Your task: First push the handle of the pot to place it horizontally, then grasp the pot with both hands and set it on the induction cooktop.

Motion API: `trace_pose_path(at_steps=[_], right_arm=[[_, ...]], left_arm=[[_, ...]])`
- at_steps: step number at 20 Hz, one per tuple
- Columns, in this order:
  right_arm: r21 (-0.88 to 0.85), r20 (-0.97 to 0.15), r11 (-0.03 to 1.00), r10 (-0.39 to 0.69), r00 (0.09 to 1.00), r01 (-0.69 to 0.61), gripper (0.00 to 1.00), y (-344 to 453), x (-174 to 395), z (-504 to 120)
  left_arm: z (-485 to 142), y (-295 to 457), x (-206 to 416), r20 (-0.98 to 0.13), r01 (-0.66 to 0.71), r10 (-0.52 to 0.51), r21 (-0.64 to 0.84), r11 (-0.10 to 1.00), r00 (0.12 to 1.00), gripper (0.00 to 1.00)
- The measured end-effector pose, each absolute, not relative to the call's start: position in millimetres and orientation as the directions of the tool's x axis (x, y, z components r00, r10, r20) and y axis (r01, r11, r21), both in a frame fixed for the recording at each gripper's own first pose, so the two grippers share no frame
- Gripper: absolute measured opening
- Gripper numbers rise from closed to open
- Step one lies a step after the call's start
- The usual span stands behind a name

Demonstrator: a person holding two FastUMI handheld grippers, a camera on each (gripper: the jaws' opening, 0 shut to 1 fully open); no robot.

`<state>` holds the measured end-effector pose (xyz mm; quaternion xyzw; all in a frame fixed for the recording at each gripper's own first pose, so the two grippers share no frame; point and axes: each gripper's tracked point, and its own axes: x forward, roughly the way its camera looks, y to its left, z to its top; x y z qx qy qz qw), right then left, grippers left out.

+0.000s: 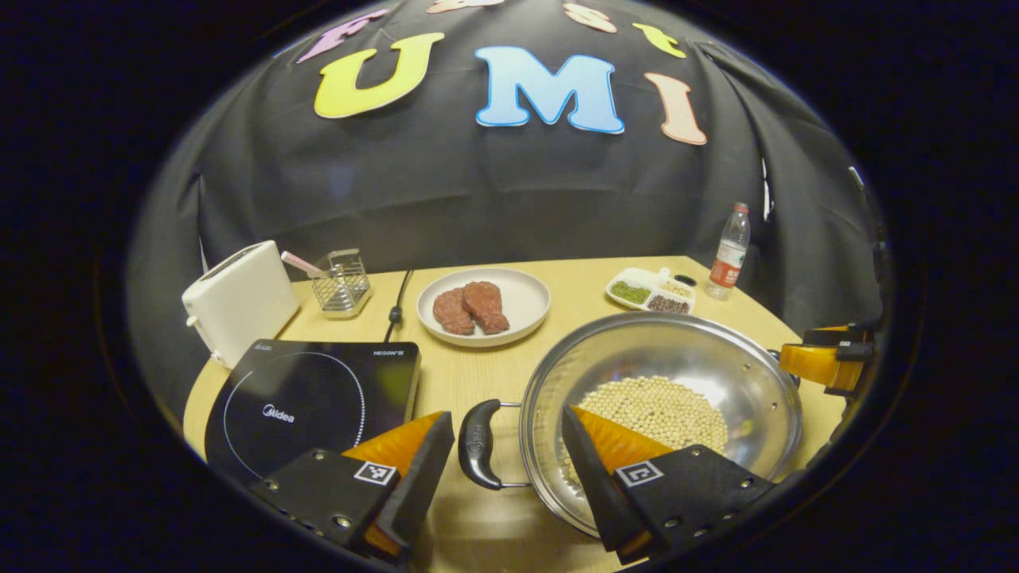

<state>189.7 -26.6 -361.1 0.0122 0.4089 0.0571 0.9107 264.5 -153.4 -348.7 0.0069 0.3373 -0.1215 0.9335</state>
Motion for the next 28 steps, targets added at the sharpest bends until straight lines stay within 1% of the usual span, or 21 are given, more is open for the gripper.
trace_pose_path(at_steps=[3, 4, 5, 6, 7, 9, 10, 11, 13, 16, 17, 18, 19, 20, 21, 22, 23, 24, 25, 26, 28], right_arm=[[0.079, -0.763, 0.993, 0.119, 0.635, -0.091, 0.96, -25, 190, -372], [0.08, -0.771, 0.993, 0.119, 0.625, -0.089, 0.93, -24, 189, -376], [0.083, -0.777, 0.993, 0.117, 0.618, -0.085, 0.96, -24, 190, -379], [0.088, -0.784, 0.993, 0.118, 0.61, -0.08, 0.93, -22, 190, -382], [0.091, -0.789, 0.993, 0.118, 0.602, -0.076, 0.96, -22, 190, -385], [0.089, -0.8, 0.993, 0.115, 0.588, -0.073, 0.94, -21, 189, -391], [0.087, -0.807, 0.994, 0.113, 0.579, -0.073, 0.97, -20, 189, -395], [0.082, -0.816, 0.994, 0.107, 0.568, -0.07, 0.93, -21, 188, -398], [0.077, -0.829, 0.995, 0.102, 0.551, -0.068, 0.97, -22, 186, -402], [0.112, -0.831, 0.991, 0.133, 0.54, -0.073, 0.84, -12, 185, -402], [0.106, -0.831, 0.992, 0.128, 0.541, -0.072, 0.76, -12, 185, -401], [0.107, -0.83, 0.992, 0.129, 0.542, -0.073, 0.68, -12, 185, -401], [0.113, -0.833, 0.991, 0.133, 0.537, -0.07, 0.63, -12, 185, -402], [0.125, -0.837, 0.99, 0.139, 0.53, -0.063, 0.63, -10, 184, -402], [0.134, -0.838, 0.989, 0.143, 0.527, -0.056, 0.56, -10, 186, -402], [0.134, -0.836, 0.99, 0.141, 0.529, -0.053, 0.59, -10, 185, -401], [0.135, -0.833, 0.99, 0.139, 0.536, -0.047, 0.55, -8, 187, -404], [0.133, -0.833, 0.99, 0.139, 0.536, -0.049, 0.47, -10, 186, -403], [0.135, -0.831, 0.99, 0.14, 0.538, -0.048, 0.47, -10, 185, -398], [0.138, -0.833, 0.989, 0.143, 0.535, -0.049, 0.47, -9, 184, -399], [0.174, -0.835, 0.984, 0.162, 0.526, -0.028, 0.5, -8, 182, -396]], left_arm=[[-362, -153, 267, -0.658, 0.231, -0.215, -0.063, 0.971, 0.721, 0.82], [-366, -152, 268, -0.67, 0.228, -0.206, -0.055, 0.972, 0.713, 0.84], [-373, -149, 268, -0.684, 0.223, -0.193, -0.045, 0.974, 0.704, 0.84], [-378, -147, 268, -0.695, 0.218, -0.185, -0.041, 0.975, 0.695, 0.82], [-381, -146, 268, -0.702, 0.212, -0.181, -0.044, 0.976, 0.689, 0.84], [-387, -147, 266, -0.715, 0.205, -0.18, -0.052, 0.977, 0.676, 0.82], [-390, -146, 265, -0.722, 0.201, -0.177, -0.053, 0.978, 0.669, 0.84], [-391, -146, 264, -0.723, 0.196, -0.177, -0.059, 0.979, 0.668, 0.84], [-391, -147, 265, -0.725, 0.194, -0.176, -0.059, 0.979, 0.666, 0.82], [-393, -148, 266, -0.734, 0.197, -0.172, -0.053, 0.979, 0.657, 0.84], [-396, -154, 263, -0.74, 0.208, -0.192, -0.071, 0.975, 0.645, 0.84], [-394, -152, 262, -0.74, 0.195, -0.192, -0.084, 0.977, 0.644, 0.67], [-397, -153, 264, -0.742, 0.18, -0.191, -0.095, 0.979, 0.643, 0.7], [-397, -152, 262, -0.746, 0.171, -0.19, -0.104, 0.98, 0.638, 0.67], [-395, -151, 261, -0.747, 0.166, -0.191, -0.108, 0.98, 0.636, 0.68], [-397, -153, 262, -0.747, 0.165, -0.193, -0.113, 0.98, 0.636, 0.63], [-396, -152, 261, -0.75, 0.166, -0.196, -0.116, 0.979, 0.632, 0.61], [-396, -152, 261, -0.749, 0.167, -0.199, -0.119, 0.979, 0.632, 0.61], [-394, -152, 261, -0.75, 0.163, -0.2, -0.124, 0.979, 0.63, 0.62], [-391, -151, 262, -0.745, 0.154, -0.2, -0.131, 0.979, 0.637, 0.58], [-390, -151, 261, -0.759, 0.13, -0.193, -0.143, 0.981, 0.621, 0.61]])
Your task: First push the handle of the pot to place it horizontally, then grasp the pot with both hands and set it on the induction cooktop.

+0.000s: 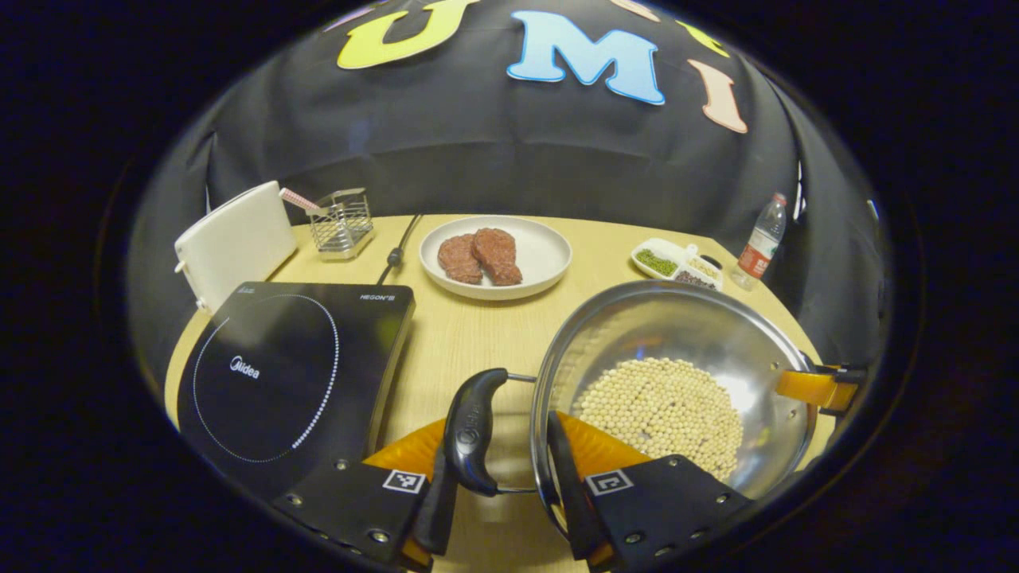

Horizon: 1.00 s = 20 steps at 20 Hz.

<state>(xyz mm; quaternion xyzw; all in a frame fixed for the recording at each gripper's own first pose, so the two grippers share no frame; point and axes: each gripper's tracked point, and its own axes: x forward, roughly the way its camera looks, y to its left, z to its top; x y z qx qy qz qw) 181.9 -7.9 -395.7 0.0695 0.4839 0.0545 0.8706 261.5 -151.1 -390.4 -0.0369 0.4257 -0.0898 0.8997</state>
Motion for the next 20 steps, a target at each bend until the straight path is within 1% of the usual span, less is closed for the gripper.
trace_pose_path(at_steps=[1, 2, 3, 4, 5, 6, 7, 10, 11, 12, 14, 15, 17, 18, 19, 20], right_arm=[[0.177, -0.837, 0.984, 0.163, 0.523, -0.025, 0.46, -10, 181, -394], [0.177, -0.838, 0.984, 0.164, 0.521, -0.026, 0.49, -10, 179, -390], [0.174, -0.838, 0.984, 0.165, 0.521, -0.031, 0.49, -10, 177, -385], [0.175, -0.833, 0.984, 0.166, 0.527, -0.032, 0.46, -10, 176, -378], [0.175, -0.831, 0.984, 0.165, 0.531, -0.032, 0.49, -9, 174, -372], [0.176, -0.829, 0.984, 0.164, 0.535, -0.029, 0.46, -7, 172, -366], [0.178, -0.828, 0.984, 0.163, 0.537, -0.024, 0.49, -4, 170, -360], [0.185, -0.817, 0.983, 0.153, 0.555, 0.002, 0.49, 4, 165, -342], [0.189, -0.814, 0.982, 0.15, 0.561, 0.012, 0.46, 7, 162, -337], [0.193, -0.81, 0.981, 0.147, 0.567, 0.022, 0.46, 12, 160, -331], [0.197, -0.804, 0.98, 0.14, 0.578, 0.037, 0.46, 21, 158, -319], [0.197, -0.798, 0.98, 0.138, 0.586, 0.037, 0.49, 26, 158, -313], [0.194, -0.79, 0.98, 0.134, 0.598, 0.037, 0.49, 35, 157, -301], [0.195, -0.787, 0.98, 0.133, 0.603, 0.039, 0.49, 41, 156, -296], [0.193, -0.783, 0.98, 0.131, 0.608, 0.038, 0.46, 46, 156, -291], [0.191, -0.78, 0.981, 0.13, 0.613, 0.034, 0.46, 50, 155, -287]], left_arm=[[-388, -151, 259, -0.757, 0.125, -0.194, -0.148, 0.981, 0.624, 0.58], [-385, -150, 257, -0.758, 0.125, -0.191, -0.145, 0.981, 0.623, 0.58], [-380, -148, 255, -0.754, 0.128, -0.192, -0.143, 0.981, 0.628, 0.58], [-372, -147, 252, -0.747, 0.132, -0.194, -0.143, 0.981, 0.635, 0.58], [-365, -146, 252, -0.741, 0.135, -0.198, -0.145, 0.98, 0.642, 0.58], [-359, -143, 251, -0.736, 0.14, -0.202, -0.147, 0.979, 0.646, 0.58], [-352, -140, 251, -0.73, 0.146, -0.206, -0.146, 0.978, 0.651, 0.6], [-331, -128, 253, -0.71, 0.179, -0.223, -0.137, 0.974, 0.668, 0.55], [-325, -124, 255, -0.704, 0.191, -0.23, -0.135, 0.972, 0.672, 0.55], [-319, -119, 256, -0.7, 0.198, -0.235, -0.135, 0.971, 0.675, 0.58], [-308, -109, 260, -0.688, 0.211, -0.247, -0.138, 0.968, 0.683, 0.58], [-301, -103, 261, -0.68, 0.217, -0.252, -0.138, 0.966, 0.689, 0.58], [-291, -91, 262, -0.666, 0.225, -0.261, -0.142, 0.964, 0.699, 0.58], [-288, -86, 262, -0.663, 0.225, -0.264, -0.146, 0.963, 0.701, 0.54], [-285, -80, 262, -0.66, 0.225, -0.267, -0.15, 0.963, 0.702, 0.54], [-282, -74, 262, -0.656, 0.225, -0.268, -0.15, 0.963, 0.706, 0.57]])
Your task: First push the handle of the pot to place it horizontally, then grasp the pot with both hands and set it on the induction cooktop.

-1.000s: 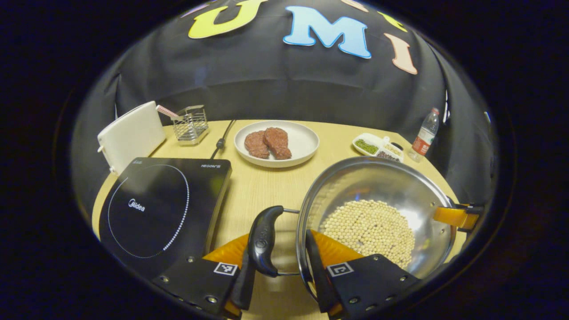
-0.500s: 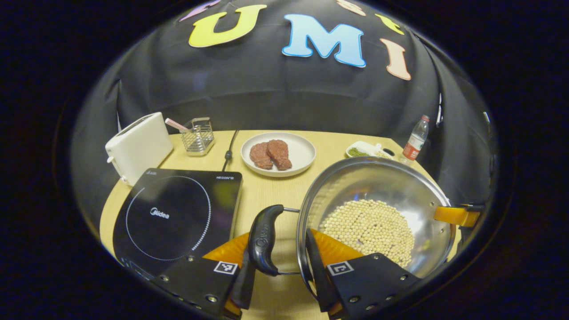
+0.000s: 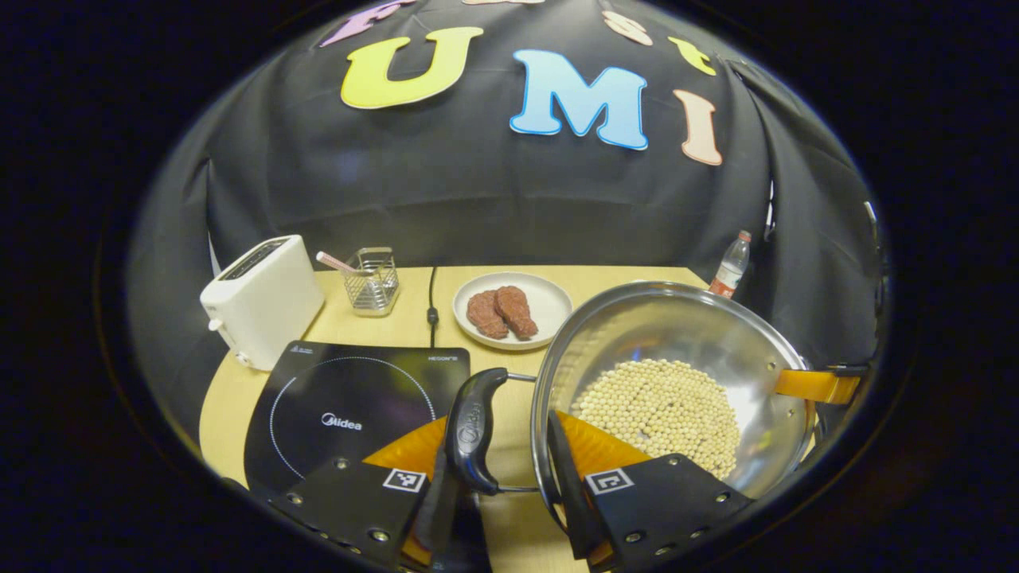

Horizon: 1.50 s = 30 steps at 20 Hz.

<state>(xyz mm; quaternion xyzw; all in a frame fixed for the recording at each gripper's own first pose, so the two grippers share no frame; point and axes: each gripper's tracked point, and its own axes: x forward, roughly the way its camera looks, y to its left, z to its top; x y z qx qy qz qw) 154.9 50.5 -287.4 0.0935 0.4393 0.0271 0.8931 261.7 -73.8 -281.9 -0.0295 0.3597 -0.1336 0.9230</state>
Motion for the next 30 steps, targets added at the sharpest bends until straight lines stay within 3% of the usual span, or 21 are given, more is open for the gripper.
trace_pose_path(at_steps=[1, 2, 4, 5, 6, 13, 14, 15, 17, 18, 19, 30], right_arm=[[0.19, -0.776, 0.981, 0.131, 0.617, 0.031, 0.49, 57, 154, -284], [0.192, -0.773, 0.981, 0.133, 0.62, 0.028, 0.49, 63, 154, -281], [0.198, -0.771, 0.98, 0.142, 0.621, 0.021, 0.46, 77, 151, -278], [0.2, -0.769, 0.98, 0.147, 0.622, 0.015, 0.49, 85, 151, -277], [0.203, -0.768, 0.979, 0.153, 0.622, 0.009, 0.53, 94, 150, -276], [0.227, -0.766, 0.974, 0.188, 0.614, -0.015, 0.46, 150, 147, -272], [0.233, -0.767, 0.972, 0.195, 0.612, -0.018, 0.46, 159, 148, -273], [0.237, -0.766, 0.971, 0.2, 0.611, -0.022, 0.49, 167, 149, -273], [0.242, -0.764, 0.97, 0.211, 0.61, -0.032, 0.46, 182, 150, -274], [0.244, -0.765, 0.969, 0.216, 0.607, -0.037, 0.49, 190, 151, -275], [0.246, -0.767, 0.969, 0.22, 0.603, -0.04, 0.46, 197, 153, -277], [0.261, -0.788, 0.963, 0.255, 0.56, -0.072, 0.49, 261, 170, -299]], left_arm=[[-279, -66, 261, -0.651, 0.225, -0.268, -0.15, 0.963, 0.71, 0.54], [-277, -59, 260, -0.646, 0.224, -0.265, -0.148, 0.963, 0.715, 0.57], [-274, -41, 259, -0.641, 0.218, -0.258, -0.143, 0.965, 0.723, 0.54], [-273, -31, 258, -0.639, 0.214, -0.254, -0.142, 0.967, 0.726, 0.54], [-274, -21, 257, -0.64, 0.208, -0.249, -0.14, 0.968, 0.726, 0.6], [-271, 42, 255, -0.641, 0.167, -0.209, -0.127, 0.978, 0.739, 0.57], [-270, 50, 259, -0.64, 0.161, -0.203, -0.123, 0.979, 0.741, 0.6], [-272, 59, 260, -0.642, 0.157, -0.198, -0.121, 0.98, 0.741, 0.57], [-275, 75, 264, -0.642, 0.147, -0.188, -0.117, 0.982, 0.743, 0.57], [-277, 82, 265, -0.644, 0.144, -0.184, -0.115, 0.983, 0.742, 0.57], [-279, 88, 267, -0.647, 0.139, -0.179, -0.113, 0.984, 0.741, 0.58], [-308, 152, 289, -0.667, 0.087, -0.133, -0.101, 0.991, 0.733, 0.58]])
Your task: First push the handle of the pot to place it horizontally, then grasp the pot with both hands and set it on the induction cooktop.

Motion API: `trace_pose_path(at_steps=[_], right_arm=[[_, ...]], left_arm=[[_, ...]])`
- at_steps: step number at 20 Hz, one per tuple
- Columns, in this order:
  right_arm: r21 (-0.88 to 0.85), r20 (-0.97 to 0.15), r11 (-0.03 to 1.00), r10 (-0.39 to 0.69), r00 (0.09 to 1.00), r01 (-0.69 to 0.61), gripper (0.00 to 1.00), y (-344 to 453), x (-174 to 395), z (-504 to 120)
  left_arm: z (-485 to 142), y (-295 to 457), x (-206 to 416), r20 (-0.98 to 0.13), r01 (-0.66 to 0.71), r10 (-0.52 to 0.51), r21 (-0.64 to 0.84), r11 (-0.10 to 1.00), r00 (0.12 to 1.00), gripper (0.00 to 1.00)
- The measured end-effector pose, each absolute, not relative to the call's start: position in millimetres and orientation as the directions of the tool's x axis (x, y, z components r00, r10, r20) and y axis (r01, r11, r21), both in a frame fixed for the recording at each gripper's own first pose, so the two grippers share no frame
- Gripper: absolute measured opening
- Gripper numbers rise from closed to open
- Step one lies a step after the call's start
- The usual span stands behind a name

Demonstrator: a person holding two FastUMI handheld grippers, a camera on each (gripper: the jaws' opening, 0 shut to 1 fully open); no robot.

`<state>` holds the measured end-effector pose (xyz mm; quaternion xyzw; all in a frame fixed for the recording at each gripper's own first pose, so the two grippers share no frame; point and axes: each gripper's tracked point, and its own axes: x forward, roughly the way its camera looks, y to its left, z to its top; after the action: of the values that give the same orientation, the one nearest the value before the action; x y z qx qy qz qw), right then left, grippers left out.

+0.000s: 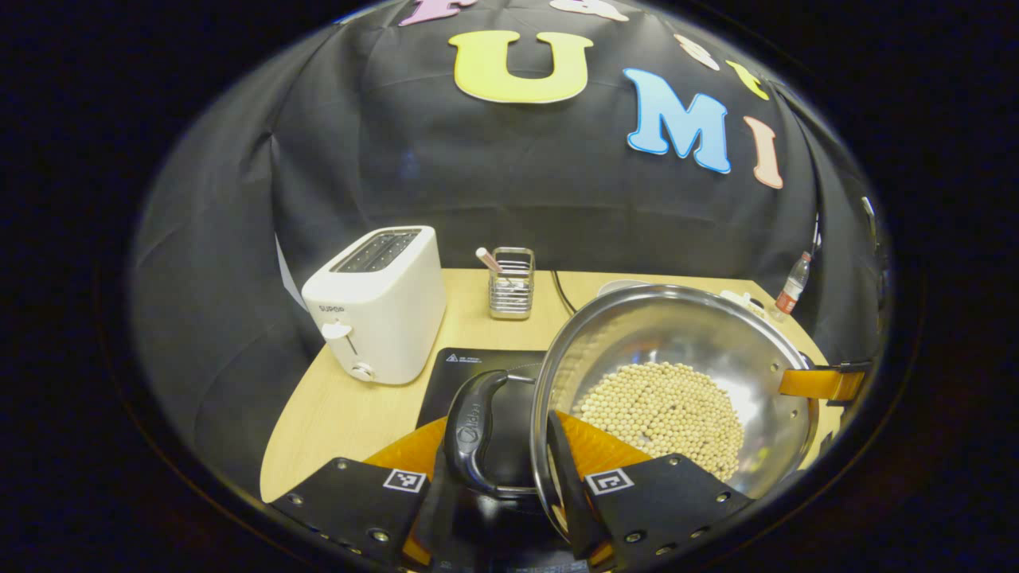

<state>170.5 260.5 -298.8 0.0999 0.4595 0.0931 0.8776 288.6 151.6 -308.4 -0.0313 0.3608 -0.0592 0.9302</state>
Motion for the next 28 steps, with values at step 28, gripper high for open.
trace_pose_path(at_steps=[28], right_arm=[[0.287, -0.744, 0.949, 0.307, 0.594, -0.13, 0.83, 332, 210, -317]], left_arm=[[-357, 231, 320, -0.655, -0.056, -0.005, -0.072, 0.996, 0.755, 0.7]])
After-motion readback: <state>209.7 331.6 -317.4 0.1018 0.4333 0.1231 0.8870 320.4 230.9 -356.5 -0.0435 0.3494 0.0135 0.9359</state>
